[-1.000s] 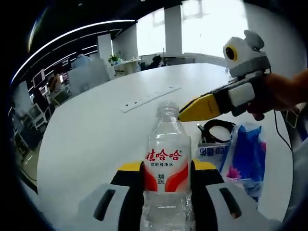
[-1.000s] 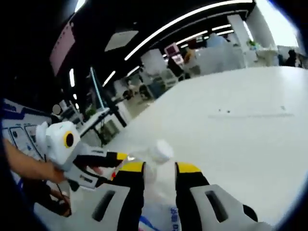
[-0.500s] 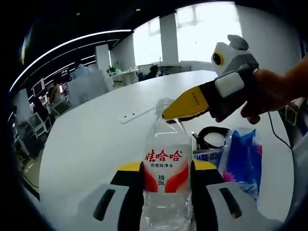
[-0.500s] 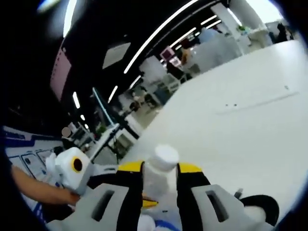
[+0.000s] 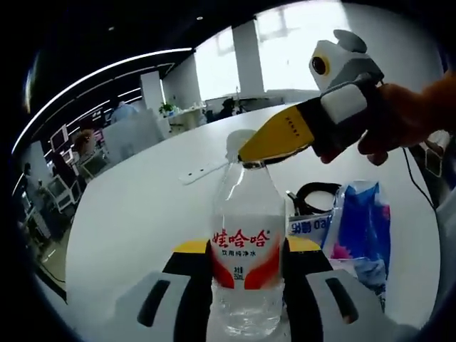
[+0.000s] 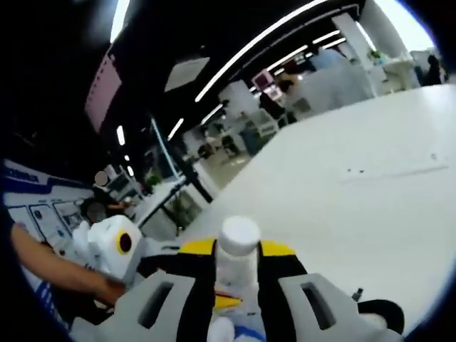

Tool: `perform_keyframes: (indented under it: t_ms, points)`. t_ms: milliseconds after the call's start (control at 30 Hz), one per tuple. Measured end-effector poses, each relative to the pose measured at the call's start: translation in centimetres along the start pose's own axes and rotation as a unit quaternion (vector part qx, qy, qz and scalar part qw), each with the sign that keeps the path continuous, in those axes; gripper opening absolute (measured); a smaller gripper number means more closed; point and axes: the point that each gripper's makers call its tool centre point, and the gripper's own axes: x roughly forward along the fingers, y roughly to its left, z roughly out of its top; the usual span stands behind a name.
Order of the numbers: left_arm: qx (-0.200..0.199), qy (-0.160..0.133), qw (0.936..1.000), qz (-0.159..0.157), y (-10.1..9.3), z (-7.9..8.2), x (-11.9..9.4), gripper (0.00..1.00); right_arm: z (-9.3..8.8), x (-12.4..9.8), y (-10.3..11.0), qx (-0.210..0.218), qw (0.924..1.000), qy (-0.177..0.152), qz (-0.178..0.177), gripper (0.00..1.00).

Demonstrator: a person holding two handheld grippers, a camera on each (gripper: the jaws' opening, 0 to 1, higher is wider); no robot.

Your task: Arrange the tabletop items into an orderly group along one side of the table until the central work area is clear of visible clutter.

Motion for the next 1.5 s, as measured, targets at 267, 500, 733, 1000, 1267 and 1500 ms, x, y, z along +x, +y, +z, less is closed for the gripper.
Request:
perform_keyframes:
  t_ms: [267,500,733,1000,1267,1500]
  points:
    - [-0.011,-0.008,0.9998,0.013,0.7,-0.2,-1.0,0.37,0.3,0.7,2.1,-0.067,0.9976,0.015,0.006,0.18]
    - [-0.014,-0.010,0.9997,0.018,1.0,-0.6,-2.0,0.37,-0.1,1.1,3.3,-0.089,0.9958,0.021,0.005,0.18]
    - [-0.033,-0.015,0.9992,0.016,1.2,-0.9,-2.7,0.38,-0.1,1.4,4.5,-0.125,0.9916,0.033,0.001,0.18]
    - [-0.035,-0.017,0.9991,0.014,1.1,-1.2,-3.4,0.38,-0.3,1.7,5.6,-0.159,0.9863,0.042,-0.001,0.18]
    - [-0.038,-0.021,0.9989,0.014,1.2,-1.3,-3.7,0.39,-0.4,1.9,6.1,-0.181,0.9825,0.044,-0.002,0.18]
    - [-0.052,-0.018,0.9984,0.015,1.6,-1.8,-3.9,0.43,-0.7,2.3,7.3,-0.216,0.9750,0.054,0.006,0.18]
